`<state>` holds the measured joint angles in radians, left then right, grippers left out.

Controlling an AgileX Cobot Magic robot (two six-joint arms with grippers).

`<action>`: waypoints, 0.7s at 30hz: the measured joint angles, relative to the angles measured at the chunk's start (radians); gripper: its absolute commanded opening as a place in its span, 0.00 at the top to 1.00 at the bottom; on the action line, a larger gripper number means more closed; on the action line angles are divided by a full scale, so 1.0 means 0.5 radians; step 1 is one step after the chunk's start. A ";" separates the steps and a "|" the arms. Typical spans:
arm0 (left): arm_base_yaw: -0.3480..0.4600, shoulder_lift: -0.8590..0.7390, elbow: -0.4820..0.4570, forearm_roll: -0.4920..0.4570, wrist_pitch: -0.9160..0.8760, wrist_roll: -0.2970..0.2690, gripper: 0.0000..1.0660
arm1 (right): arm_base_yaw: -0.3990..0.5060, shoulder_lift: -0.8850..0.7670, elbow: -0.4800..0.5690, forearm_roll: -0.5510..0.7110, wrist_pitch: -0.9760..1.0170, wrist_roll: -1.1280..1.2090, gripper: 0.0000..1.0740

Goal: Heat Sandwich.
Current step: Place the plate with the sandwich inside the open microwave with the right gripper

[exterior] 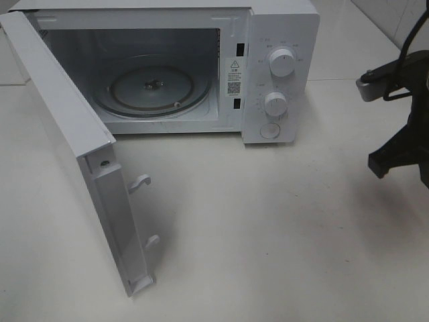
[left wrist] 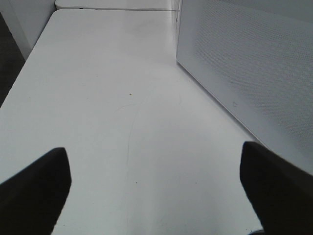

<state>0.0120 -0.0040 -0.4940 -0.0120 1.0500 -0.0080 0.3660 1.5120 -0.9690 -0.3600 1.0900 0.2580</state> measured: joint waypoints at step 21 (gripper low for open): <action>0.000 0.000 0.000 0.000 0.000 0.000 0.19 | 0.580 -0.400 0.428 0.002 0.006 -0.274 1.00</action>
<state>0.0120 -0.0040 -0.4940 -0.0120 1.0500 -0.0080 0.6560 1.3120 -0.7550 -0.3590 1.0930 0.1210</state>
